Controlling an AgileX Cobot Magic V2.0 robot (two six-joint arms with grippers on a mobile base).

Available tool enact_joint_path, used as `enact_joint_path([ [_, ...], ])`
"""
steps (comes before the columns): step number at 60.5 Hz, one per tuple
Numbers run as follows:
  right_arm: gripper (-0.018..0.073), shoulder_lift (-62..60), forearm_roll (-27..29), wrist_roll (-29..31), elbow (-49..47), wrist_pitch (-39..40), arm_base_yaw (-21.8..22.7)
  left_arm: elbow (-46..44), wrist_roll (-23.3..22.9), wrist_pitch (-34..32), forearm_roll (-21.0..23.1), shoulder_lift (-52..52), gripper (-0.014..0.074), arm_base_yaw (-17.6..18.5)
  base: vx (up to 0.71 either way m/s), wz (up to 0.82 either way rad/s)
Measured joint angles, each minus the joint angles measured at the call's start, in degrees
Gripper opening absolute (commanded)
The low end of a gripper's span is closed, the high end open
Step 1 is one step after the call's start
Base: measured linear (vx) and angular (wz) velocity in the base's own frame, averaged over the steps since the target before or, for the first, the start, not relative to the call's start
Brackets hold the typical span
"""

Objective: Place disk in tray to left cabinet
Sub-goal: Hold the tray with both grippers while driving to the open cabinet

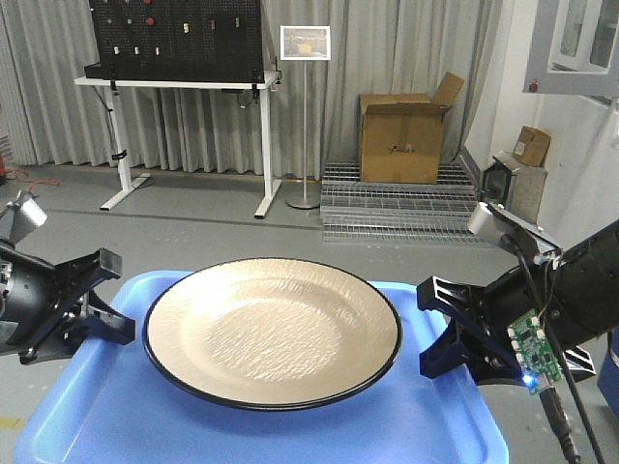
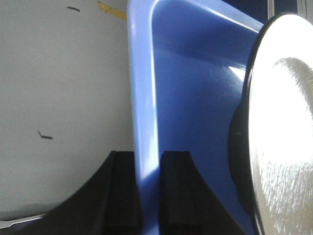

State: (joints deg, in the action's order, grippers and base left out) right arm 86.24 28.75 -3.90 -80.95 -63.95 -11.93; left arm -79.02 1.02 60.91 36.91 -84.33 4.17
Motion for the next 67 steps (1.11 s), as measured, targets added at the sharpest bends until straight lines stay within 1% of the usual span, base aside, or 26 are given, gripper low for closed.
enact_joint_path([
  [67,-0.0002,0.0,0.0,0.0,0.0,-0.9,0.0,0.0,0.0,0.1,0.0,0.0,0.0,0.0,0.66,-0.02],
])
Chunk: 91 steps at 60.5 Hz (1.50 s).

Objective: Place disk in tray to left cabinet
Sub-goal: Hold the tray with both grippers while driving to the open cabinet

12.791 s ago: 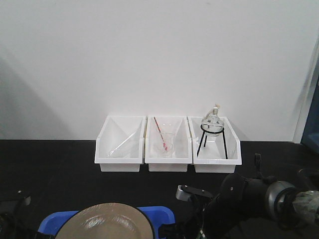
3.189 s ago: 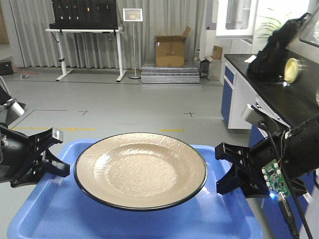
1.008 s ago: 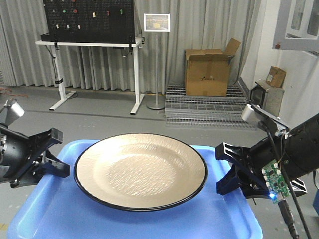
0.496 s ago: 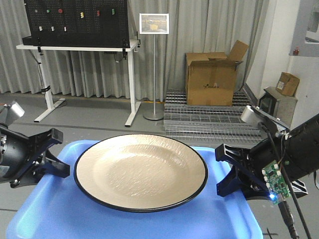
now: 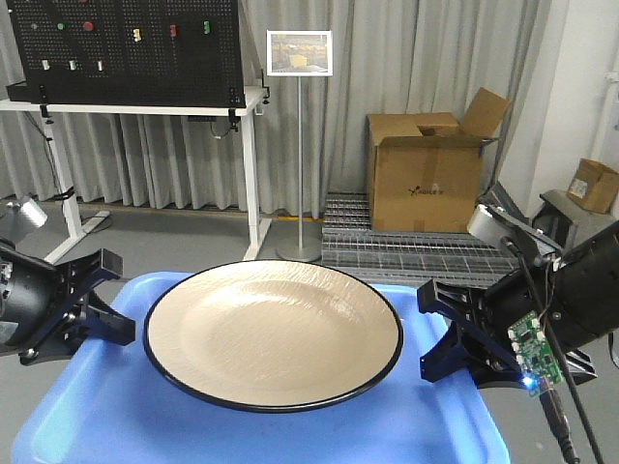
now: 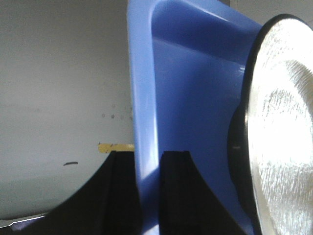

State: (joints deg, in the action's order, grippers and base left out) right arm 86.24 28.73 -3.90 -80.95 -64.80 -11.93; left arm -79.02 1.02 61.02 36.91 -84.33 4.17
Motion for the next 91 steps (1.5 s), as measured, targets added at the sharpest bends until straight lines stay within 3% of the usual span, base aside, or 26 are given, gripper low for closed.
enact_joint_path([
  [91,-0.0002,0.0,0.0,0.0,0.0,0.0,0.0,0.0,0.0,-0.1,0.0,0.0,0.0,0.0,0.59,-0.05],
])
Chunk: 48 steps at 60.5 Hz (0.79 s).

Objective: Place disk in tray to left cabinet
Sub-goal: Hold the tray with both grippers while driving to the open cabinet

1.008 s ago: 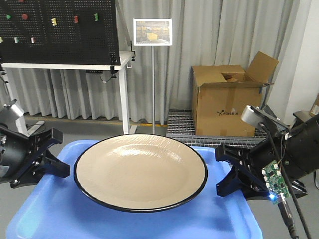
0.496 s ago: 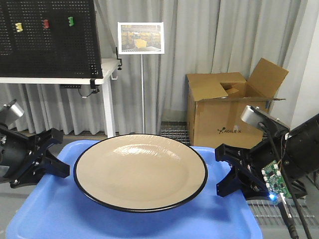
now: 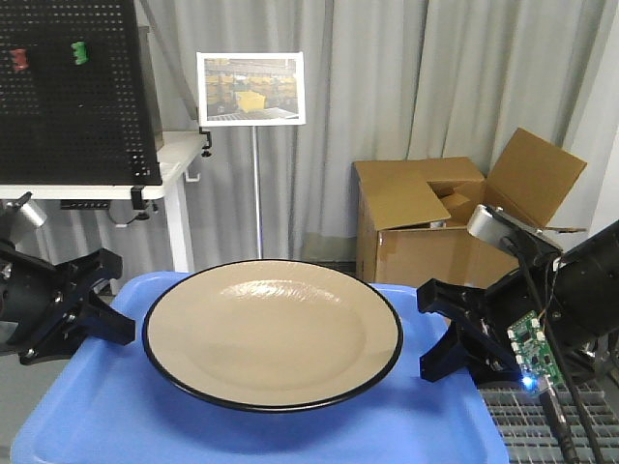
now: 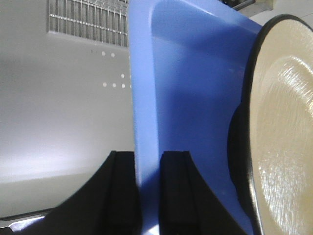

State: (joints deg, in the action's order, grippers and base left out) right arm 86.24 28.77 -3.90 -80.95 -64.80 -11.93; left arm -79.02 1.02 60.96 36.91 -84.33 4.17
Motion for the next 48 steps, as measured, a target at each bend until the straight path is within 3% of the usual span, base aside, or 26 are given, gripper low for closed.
enact_joint_path([
  [26,-0.0002,0.0,0.1,0.0,0.0,0.0,0.0,0.0,0.0,0.0,0.0,0.0,0.0,0.0,0.38,-0.24],
  [48,-0.0002,0.0,0.1,0.0,0.0,0.1,0.0,0.0,0.0,0.0,0.0,0.0,0.0,0.0,0.3,-0.55],
])
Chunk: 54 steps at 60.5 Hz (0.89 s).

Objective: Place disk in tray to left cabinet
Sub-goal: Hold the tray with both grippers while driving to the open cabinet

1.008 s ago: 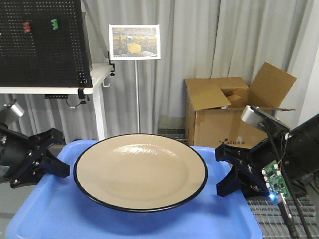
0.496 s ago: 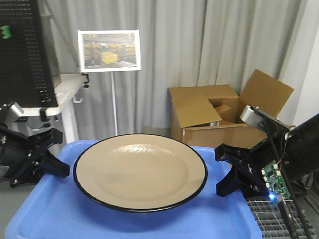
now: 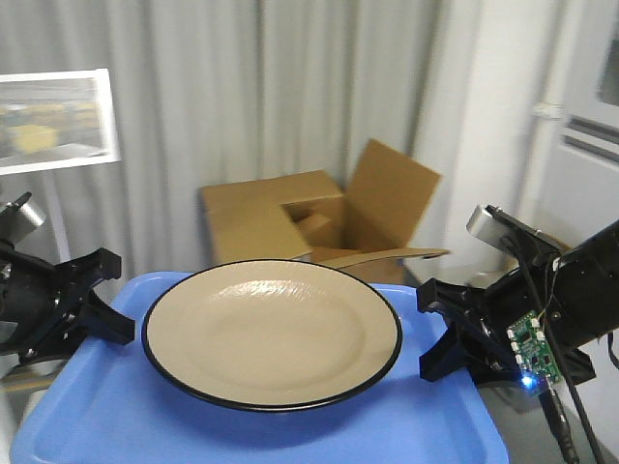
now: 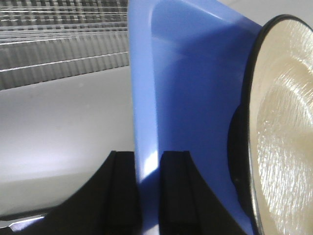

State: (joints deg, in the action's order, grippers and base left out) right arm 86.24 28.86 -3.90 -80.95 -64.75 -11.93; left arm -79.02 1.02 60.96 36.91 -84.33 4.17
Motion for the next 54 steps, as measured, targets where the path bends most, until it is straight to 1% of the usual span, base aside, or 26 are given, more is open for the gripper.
enact_joint_path([
  [37,-0.0002,0.0,-0.1,0.0,0.0,0.0,0.0,0.0,0.0,0.0,0.0,0.0,0.0,0.0,0.22,-0.78],
  [54,-0.0002,0.0,-0.1,0.0,0.0,0.0,0.0,0.0,0.0,0.0,0.0,0.0,0.0,0.0,0.18,-0.69],
])
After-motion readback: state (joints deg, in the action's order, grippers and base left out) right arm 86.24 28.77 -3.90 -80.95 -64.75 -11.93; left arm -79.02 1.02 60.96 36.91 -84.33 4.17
